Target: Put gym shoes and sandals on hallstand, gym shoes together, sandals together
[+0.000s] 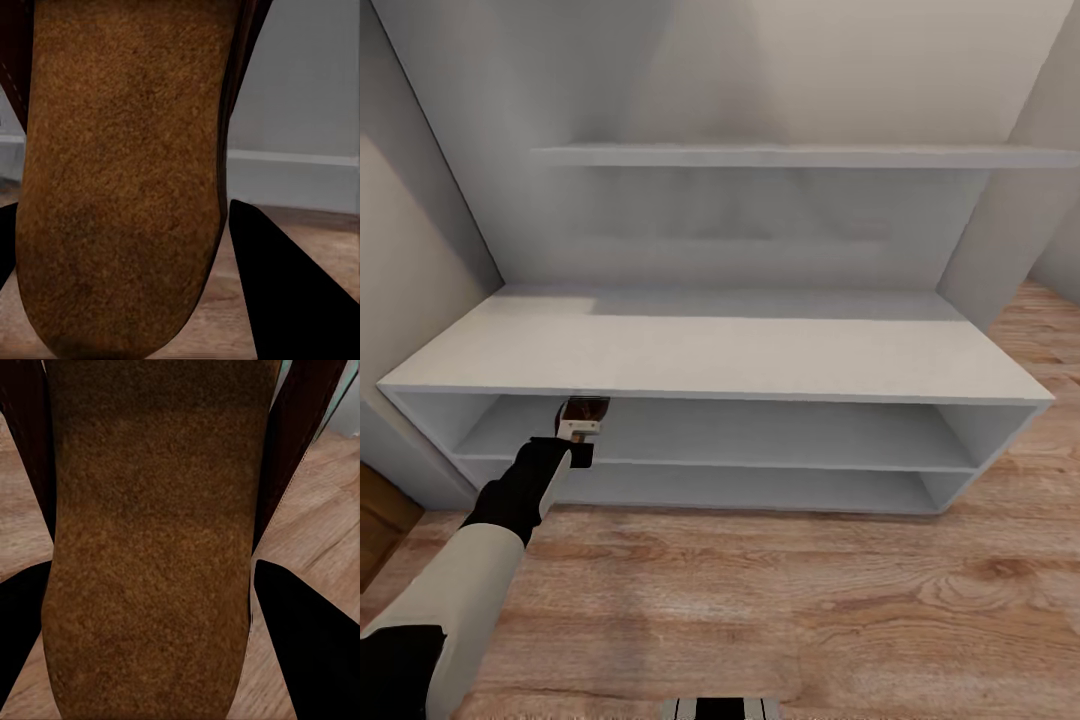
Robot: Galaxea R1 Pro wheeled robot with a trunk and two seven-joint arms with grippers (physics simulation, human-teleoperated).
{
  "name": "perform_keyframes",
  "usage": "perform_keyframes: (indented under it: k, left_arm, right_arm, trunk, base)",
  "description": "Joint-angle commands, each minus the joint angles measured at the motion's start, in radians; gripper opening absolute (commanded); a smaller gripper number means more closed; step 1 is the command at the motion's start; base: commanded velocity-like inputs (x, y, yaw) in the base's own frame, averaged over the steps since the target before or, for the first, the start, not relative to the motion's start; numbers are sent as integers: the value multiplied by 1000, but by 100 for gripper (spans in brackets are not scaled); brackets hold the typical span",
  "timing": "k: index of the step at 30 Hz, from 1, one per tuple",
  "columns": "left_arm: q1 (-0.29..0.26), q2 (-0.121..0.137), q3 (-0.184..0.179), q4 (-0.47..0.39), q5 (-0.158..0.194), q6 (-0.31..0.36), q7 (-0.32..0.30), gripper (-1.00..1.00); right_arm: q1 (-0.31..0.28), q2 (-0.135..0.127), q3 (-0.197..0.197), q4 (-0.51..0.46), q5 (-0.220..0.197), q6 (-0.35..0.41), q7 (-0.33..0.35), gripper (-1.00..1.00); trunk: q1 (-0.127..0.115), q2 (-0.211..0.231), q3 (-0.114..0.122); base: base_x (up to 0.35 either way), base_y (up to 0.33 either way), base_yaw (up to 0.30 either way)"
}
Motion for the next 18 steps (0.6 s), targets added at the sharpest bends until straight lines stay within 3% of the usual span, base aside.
perform_keyframes:
  k: [1,9,18]
  left_arm:
    - [0,0,1,-1,-8,6,-3,-100]
    - [0,0,-1,-3,-8,6,-3,-100]
    - [0,-1,-4,-2,-14,4,0,-100]
  right_arm:
    - [-1,0,-9,1,-4,-2,10,-100]
    - [-1,0,-8,2,-4,-2,12,-100]
    - [-1,2,-7,2,-4,-2,12,-100]
  trunk:
    - [0,-1,-6]
    - [4,-3,-41]
    - [4,-3,-41]
  base:
    - [0,0,158]
    - [0,0,63]
    - [0,0,3]
